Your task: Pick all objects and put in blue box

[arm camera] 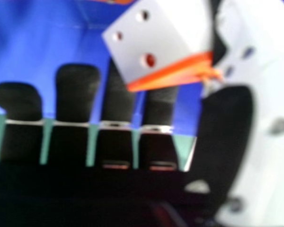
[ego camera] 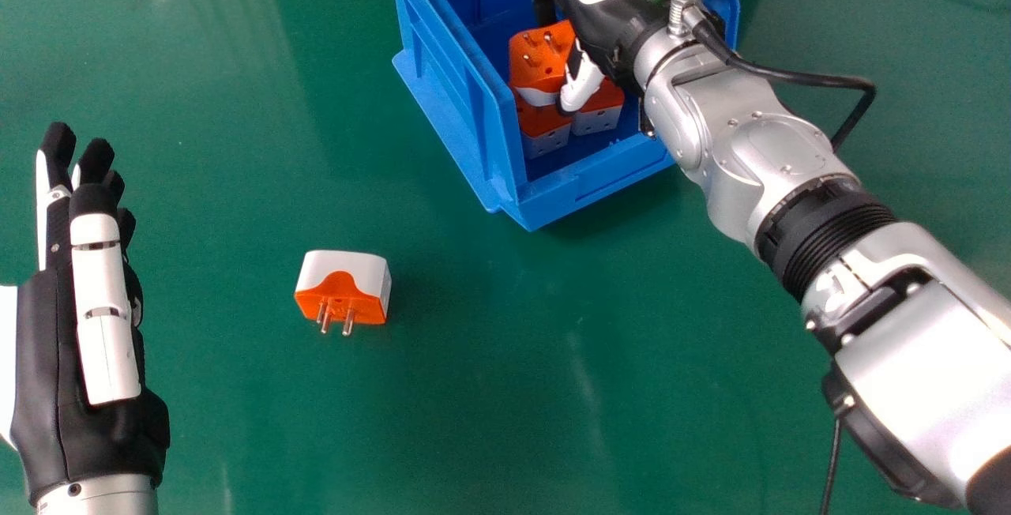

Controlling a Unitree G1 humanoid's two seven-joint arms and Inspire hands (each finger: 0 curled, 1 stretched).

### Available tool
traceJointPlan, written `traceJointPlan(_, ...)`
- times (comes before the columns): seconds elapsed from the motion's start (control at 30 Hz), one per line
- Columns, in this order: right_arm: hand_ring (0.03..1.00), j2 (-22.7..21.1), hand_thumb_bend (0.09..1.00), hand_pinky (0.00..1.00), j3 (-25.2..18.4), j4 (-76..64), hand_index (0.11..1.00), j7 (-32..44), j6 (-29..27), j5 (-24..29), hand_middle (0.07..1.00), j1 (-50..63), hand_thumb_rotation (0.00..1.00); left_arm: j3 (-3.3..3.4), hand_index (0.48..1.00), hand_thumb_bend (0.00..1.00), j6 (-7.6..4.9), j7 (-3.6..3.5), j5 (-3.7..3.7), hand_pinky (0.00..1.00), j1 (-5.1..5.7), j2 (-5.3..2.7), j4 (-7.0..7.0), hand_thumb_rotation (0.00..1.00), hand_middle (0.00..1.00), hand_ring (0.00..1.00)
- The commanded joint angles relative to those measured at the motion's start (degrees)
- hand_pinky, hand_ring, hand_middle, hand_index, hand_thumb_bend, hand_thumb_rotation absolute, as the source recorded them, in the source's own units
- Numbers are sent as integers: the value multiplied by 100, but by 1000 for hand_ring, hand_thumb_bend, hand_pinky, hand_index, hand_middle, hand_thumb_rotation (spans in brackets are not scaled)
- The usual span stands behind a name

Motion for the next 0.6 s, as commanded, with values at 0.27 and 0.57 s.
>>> traceJointPlan(0.27, 224, 67, 518, 153, 2, -114, 511, -226, 456, 108, 391, -343, 0, -32, 997, 261, 133, 47, 29, 1000, 50, -51, -339, 1000, 991, 997)
traceJointPlan(0.57, 439, 5, 721, 321, 76, -278, 590, -151, 441, 117, 545, -313, 207, -90, 999, 240, 254, 85, 121, 1000, 24, -43, -439, 1000, 992, 997)
